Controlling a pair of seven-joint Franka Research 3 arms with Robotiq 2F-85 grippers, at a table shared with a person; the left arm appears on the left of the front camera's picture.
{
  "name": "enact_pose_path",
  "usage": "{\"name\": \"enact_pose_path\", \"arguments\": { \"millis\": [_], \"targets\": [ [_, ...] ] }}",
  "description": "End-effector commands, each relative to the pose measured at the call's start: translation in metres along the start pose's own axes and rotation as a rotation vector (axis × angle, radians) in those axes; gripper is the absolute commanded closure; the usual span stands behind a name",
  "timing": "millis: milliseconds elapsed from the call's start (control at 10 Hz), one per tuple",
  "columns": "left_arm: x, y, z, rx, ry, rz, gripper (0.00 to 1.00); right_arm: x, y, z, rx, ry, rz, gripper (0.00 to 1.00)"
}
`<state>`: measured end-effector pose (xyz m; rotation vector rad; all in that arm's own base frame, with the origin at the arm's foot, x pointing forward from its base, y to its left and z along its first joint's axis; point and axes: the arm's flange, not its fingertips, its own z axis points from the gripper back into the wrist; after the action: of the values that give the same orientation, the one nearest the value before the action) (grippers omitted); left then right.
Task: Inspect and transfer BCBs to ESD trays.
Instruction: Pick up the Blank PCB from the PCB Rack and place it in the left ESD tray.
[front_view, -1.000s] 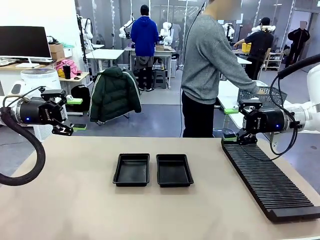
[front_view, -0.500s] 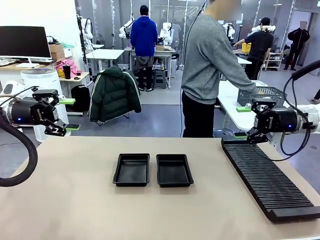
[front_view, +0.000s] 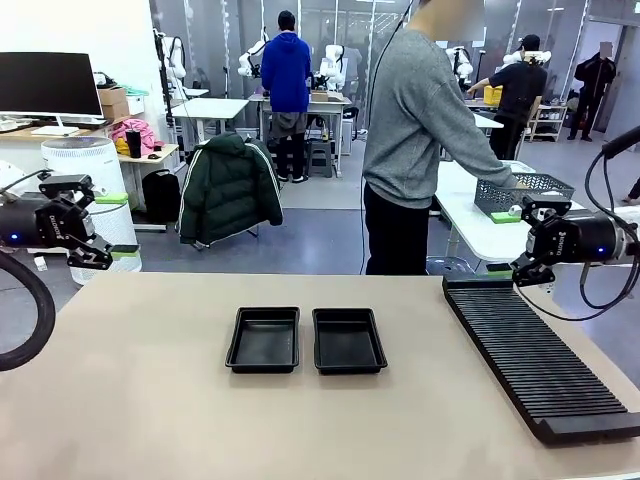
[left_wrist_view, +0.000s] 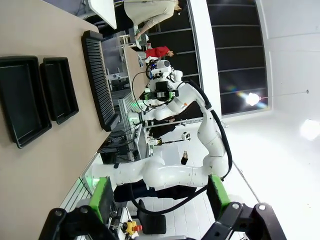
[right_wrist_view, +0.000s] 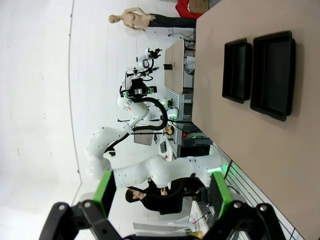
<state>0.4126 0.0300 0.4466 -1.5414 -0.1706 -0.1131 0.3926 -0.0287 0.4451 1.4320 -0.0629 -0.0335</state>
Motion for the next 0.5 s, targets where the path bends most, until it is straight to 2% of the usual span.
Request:
{"name": "enact_pose_path", "arguments": {
  "millis": [0,400],
  "targets": [
    [-0.002,-0.0057,0.0125,0.002,0.01,0.009,0.0,0.003,-0.0009,0.0106,-0.006,0.018,0.02,0.0],
    [-0.0036,-0.0087,0.0217,-0.001,-0.003,0.001,0.0,0.0072,0.0005,0.0174,-0.045,0.02,0.012,0.0]
  ]
}}
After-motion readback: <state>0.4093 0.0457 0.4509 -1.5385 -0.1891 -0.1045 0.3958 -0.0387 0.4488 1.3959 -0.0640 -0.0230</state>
